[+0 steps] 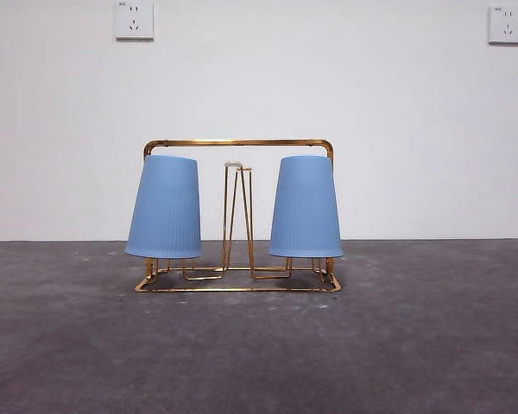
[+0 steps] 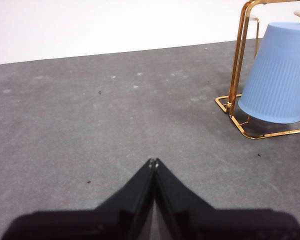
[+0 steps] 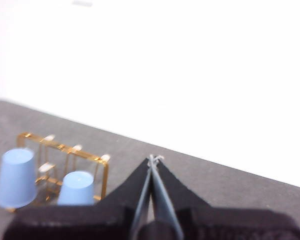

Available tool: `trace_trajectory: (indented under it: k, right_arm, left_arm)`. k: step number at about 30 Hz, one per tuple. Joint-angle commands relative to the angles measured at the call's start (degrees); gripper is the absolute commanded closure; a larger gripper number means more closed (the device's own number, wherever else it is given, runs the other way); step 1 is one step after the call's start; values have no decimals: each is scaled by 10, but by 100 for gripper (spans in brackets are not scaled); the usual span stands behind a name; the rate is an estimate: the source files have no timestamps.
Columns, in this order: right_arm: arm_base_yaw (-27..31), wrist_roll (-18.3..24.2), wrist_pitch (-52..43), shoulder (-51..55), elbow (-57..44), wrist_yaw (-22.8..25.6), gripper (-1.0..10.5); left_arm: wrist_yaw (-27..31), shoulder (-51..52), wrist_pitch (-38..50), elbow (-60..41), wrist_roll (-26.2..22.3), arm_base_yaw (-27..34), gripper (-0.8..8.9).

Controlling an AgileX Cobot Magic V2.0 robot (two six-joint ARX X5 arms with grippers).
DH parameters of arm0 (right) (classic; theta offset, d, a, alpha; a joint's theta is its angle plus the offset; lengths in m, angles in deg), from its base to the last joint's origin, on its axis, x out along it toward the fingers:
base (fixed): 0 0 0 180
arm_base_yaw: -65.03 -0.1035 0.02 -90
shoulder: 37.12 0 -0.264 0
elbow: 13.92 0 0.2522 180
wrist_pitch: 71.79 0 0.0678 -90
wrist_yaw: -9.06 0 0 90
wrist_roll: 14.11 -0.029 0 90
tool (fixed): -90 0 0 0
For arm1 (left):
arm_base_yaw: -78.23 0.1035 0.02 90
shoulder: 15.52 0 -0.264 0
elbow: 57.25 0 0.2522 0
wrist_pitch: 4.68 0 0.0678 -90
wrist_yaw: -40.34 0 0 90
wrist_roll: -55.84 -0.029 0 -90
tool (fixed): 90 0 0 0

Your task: Pick up cup 1,put cup 1 in the cup rack,pick up cup 2,put cup 2 in the cup rack

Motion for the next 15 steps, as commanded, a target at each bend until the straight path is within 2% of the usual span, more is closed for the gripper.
trace_trajectory:
  k: [1, 5, 9, 12, 15]
  right_arm:
    - [13, -49, -45, 46, -115, 0, 941]
    - [19, -70, -108, 99, -255, 26, 941]
    - [20, -106, -186, 146, -381, 78, 941]
    - [20, -126, -215, 179, -448, 116, 941]
    - [20, -126, -237, 196, -493, 125, 941]
  left_arm:
    - [0, 1, 4, -6, 3, 2, 817]
    - [0, 1, 4, -6, 3, 2, 817]
    - [0, 1, 4, -6, 3, 2, 817]
    - [0, 1, 4, -6, 3, 2, 817]
    - [0, 1, 4, -6, 3, 2, 817]
